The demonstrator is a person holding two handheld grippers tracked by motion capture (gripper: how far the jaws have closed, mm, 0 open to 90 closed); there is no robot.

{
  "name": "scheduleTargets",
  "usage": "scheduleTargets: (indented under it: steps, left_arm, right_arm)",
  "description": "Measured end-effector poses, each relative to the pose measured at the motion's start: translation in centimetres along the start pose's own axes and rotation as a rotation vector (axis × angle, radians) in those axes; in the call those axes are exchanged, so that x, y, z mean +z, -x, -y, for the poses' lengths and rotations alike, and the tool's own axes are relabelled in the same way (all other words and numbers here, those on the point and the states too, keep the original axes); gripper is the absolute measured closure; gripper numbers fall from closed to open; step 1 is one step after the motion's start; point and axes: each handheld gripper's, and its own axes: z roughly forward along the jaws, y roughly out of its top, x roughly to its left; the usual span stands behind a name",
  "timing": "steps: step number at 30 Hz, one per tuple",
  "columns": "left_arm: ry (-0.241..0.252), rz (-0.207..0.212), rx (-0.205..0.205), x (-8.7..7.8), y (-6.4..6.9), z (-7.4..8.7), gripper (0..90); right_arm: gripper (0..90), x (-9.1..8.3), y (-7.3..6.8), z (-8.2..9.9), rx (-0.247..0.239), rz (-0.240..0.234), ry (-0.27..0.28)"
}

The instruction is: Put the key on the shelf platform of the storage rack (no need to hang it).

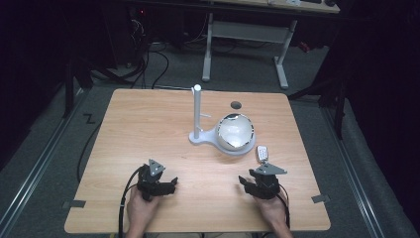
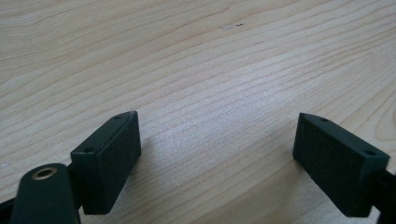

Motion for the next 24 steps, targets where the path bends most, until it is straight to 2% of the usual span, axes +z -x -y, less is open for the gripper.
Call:
scheduleTargets:
  steps: [9,24]
  left_arm:
    - [0.000,0.000,0.000,0.0,0.0,0.0,15.6]
    - [-0.001,0.001,0.002,0.0,0.0,0.0,15.6]
  right_arm:
    - [48.6,-2.2,1.6,-0.8,0.040,0.016,0.041]
    - [48.4,-3.7,4.9,-0.7,0.103,0.080,0.067]
